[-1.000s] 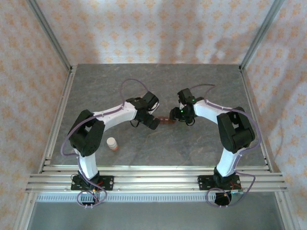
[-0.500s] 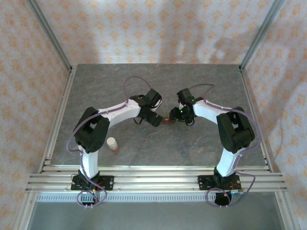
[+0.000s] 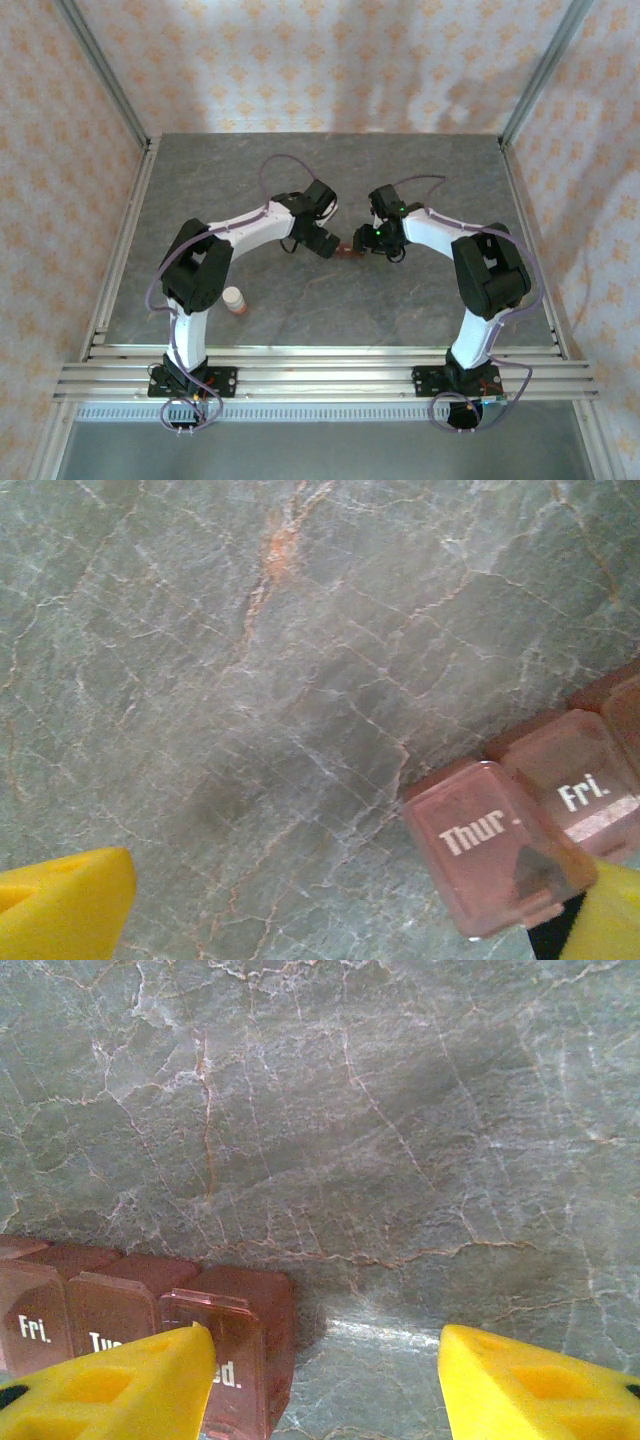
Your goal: Sort the pills into containers
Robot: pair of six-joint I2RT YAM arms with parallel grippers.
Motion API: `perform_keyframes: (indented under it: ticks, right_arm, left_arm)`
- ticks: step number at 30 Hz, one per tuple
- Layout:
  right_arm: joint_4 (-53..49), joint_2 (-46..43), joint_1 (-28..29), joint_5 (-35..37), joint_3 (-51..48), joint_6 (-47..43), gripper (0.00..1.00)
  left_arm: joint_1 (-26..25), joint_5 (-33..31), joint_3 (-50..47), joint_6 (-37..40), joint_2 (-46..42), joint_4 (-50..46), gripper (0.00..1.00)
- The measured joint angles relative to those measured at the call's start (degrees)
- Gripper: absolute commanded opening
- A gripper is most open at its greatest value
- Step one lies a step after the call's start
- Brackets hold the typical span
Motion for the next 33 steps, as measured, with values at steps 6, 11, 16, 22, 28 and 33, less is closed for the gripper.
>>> perform_keyframes:
  ticks: [6,11,16,22,28,33]
  right_arm:
    - [-0.02,0.07,0.00,-0.02,0.09,-0.02,0.60]
    - [0.00,0.11,0.04,-0.02,0.11,-0.02,0.60]
    - [-0.02,0.20,0.04,-0.02,0.22,-0.02,0.60]
    - [0.04,0.26,0.11,-0.02,0.22,-0.26,0.60]
    - [0.17,0.35,0.15,-0.04,0.22,-0.42,0.60]
    - [0.15,0.35,0.15,-0.04,0.24,-0.42,0.60]
  left_arm:
    - [1.22,0.02,0.63,0.00,0.00,-0.02,1.00]
    - [1.88,0.02,1.53,0.00,0.13,-0.07,1.00]
    - [2.32,0.02,3.19,0.00,1.05,-0.20,1.00]
    - [2.84,0.09,4.59,0.00,2.89,-0.20,1.00]
    - [3.80,1.25,4.72,-0.09,5.27,0.00,1.00]
    - [4.09,1.99,5.14,-0.22,5.40,0.13,1.00]
